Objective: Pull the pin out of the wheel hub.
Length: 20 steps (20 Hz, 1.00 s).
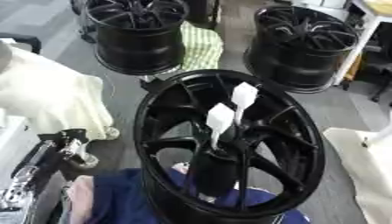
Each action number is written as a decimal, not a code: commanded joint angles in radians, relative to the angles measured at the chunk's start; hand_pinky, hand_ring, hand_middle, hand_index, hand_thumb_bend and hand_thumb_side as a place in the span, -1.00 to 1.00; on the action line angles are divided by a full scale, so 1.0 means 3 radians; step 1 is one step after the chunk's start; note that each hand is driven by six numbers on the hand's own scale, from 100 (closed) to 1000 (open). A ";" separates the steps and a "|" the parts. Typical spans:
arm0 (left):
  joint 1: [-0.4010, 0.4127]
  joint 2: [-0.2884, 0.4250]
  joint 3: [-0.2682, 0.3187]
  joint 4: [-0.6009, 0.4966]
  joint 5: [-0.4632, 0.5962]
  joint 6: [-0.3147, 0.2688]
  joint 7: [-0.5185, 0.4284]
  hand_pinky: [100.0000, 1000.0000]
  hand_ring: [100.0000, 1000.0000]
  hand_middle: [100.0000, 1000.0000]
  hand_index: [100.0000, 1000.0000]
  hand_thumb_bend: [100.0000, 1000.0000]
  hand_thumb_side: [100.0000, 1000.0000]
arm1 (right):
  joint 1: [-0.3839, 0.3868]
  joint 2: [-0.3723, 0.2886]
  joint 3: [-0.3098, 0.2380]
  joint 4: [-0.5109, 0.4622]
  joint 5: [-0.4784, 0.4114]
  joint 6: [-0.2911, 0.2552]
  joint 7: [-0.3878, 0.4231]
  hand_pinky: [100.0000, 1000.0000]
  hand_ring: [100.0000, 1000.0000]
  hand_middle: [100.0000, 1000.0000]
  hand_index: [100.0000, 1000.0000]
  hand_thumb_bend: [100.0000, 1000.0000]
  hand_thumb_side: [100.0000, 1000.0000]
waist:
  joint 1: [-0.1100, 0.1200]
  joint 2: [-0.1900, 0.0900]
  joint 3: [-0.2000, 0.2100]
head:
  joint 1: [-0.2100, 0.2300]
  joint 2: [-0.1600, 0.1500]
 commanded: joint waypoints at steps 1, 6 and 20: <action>-0.0055 0.0068 0.0028 -0.0091 0.0020 -0.0010 0.0024 -0.11 0.62 0.18 0.52 -0.81 -0.01 | 0.0143 0.0213 -0.0255 0.0176 0.0210 0.0093 -0.0314 0.48 0.63 0.71 0.85 -0.85 -0.33 | 0.0021 -0.0012 -0.0012 | 0.0025 -0.0053; -0.0071 0.0075 0.0042 -0.0100 0.0045 -0.0024 0.0046 -0.11 0.62 0.18 0.52 -0.79 -0.03 | 0.0393 0.0717 -0.0530 0.0376 0.0300 0.0205 -0.1042 0.47 0.63 0.75 0.82 -0.71 -0.18 | 0.0046 0.0004 -0.0029 | 0.0047 -0.0062; -0.0075 0.0037 0.0035 -0.0127 0.0077 -0.0042 0.0049 -0.12 0.62 0.18 0.52 -0.80 -0.02 | 0.0613 0.1863 -0.0677 0.0288 -0.0323 -0.0022 -0.2687 0.04 0.07 0.25 0.63 -0.76 -0.46 | 0.0108 0.0039 -0.0050 | 0.0064 -0.0064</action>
